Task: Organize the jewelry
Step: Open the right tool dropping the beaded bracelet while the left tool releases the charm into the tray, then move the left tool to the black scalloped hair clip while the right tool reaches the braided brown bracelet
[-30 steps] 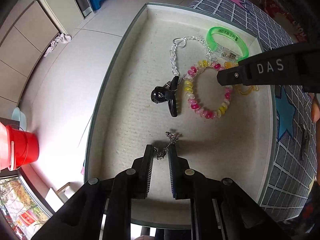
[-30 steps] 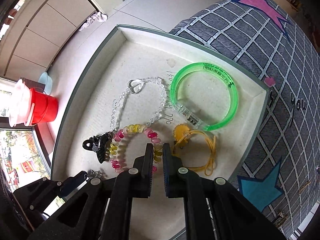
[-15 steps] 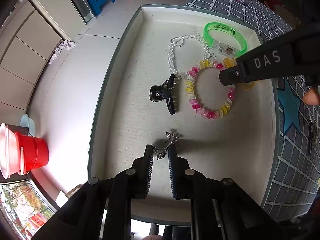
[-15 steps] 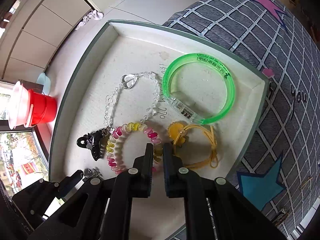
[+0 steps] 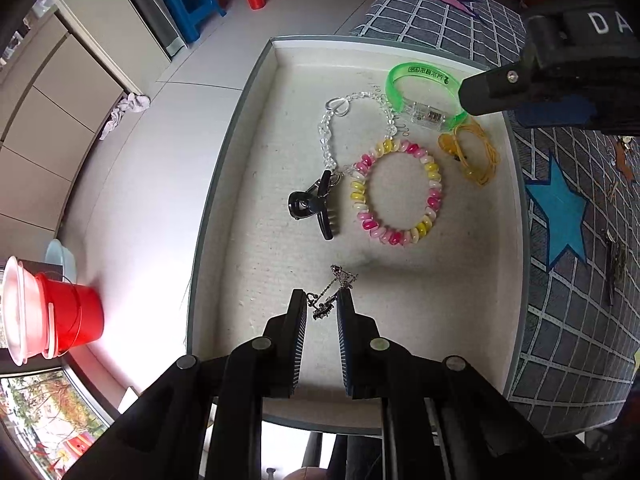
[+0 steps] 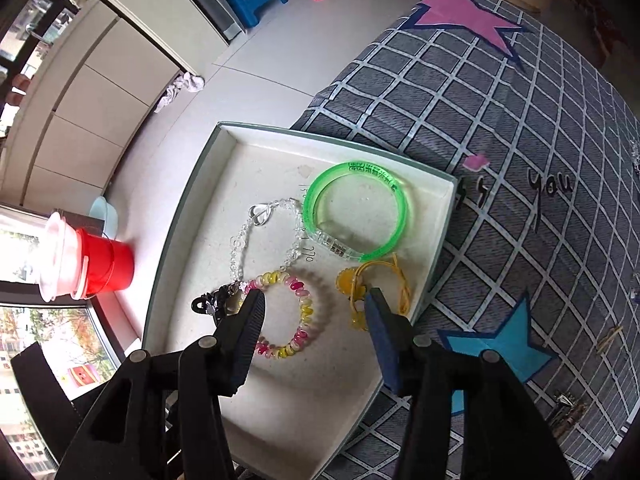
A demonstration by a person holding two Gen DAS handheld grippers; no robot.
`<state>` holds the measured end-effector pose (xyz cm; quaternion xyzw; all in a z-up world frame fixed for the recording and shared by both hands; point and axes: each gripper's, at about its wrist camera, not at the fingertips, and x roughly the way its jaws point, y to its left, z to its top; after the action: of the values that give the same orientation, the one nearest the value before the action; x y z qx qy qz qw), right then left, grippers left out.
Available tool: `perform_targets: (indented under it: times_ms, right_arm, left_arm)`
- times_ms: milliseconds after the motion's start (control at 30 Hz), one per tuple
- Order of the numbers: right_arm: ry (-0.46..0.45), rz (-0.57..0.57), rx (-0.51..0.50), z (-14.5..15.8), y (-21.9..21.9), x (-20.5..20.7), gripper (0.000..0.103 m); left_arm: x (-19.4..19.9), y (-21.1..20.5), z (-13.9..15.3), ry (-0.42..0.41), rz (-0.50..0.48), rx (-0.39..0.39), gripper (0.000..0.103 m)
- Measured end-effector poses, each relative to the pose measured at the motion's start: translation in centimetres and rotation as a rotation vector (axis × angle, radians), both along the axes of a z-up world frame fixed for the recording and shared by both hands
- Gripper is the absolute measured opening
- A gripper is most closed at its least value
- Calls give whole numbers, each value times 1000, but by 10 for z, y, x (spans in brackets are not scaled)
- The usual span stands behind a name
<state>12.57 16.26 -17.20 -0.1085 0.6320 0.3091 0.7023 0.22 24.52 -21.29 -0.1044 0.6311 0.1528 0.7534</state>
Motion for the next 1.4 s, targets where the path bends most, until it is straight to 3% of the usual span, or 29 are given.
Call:
perform_targets:
  times_ms: [67, 200, 233, 267, 300, 333, 467, 633, 767, 1167, 1400]
  right_arm:
    - [-4, -23, 0, 6, -12, 4, 58]
    - [0, -74, -5, 11, -37, 7, 69]
    - [3, -87, -7, 11, -44, 8, 70]
    - [6, -99, -10, 11, -51, 7, 71]
    - [12, -110, -11, 11, -57, 6, 76]
    - [16, -122, -10, 11, -64, 6, 81]
    - [24, -168, -12, 12, -93, 6, 81]
    - [29, -250, -8, 13, -138, 5, 92]
    - [40, -323, -10, 12, -178, 4, 92]
    - [93, -558, -139, -14, -304, -3, 92]
    - [96, -598, -201, -35, -345, 0, 92]
  left_arm:
    - [1, -1, 2, 6, -9, -14, 22]
    - [4, -3, 7, 5, -31, -2, 23]
    - [5, -5, 9, 7, -34, -6, 41]
    - [6, -7, 11, 8, -34, -12, 93]
    - [6, -8, 13, 10, -32, -10, 103]
    - [6, -11, 17, -3, -35, -2, 103]
    - [12, -22, 28, 0, -66, 26, 103]
    - [28, -35, 44, -22, -109, 95, 103]
    - [47, -49, 51, -24, -141, 59, 103]
    - [93, -157, 40, 1, -394, 23, 103]
    - [112, -206, 15, 38, -483, 46, 103]
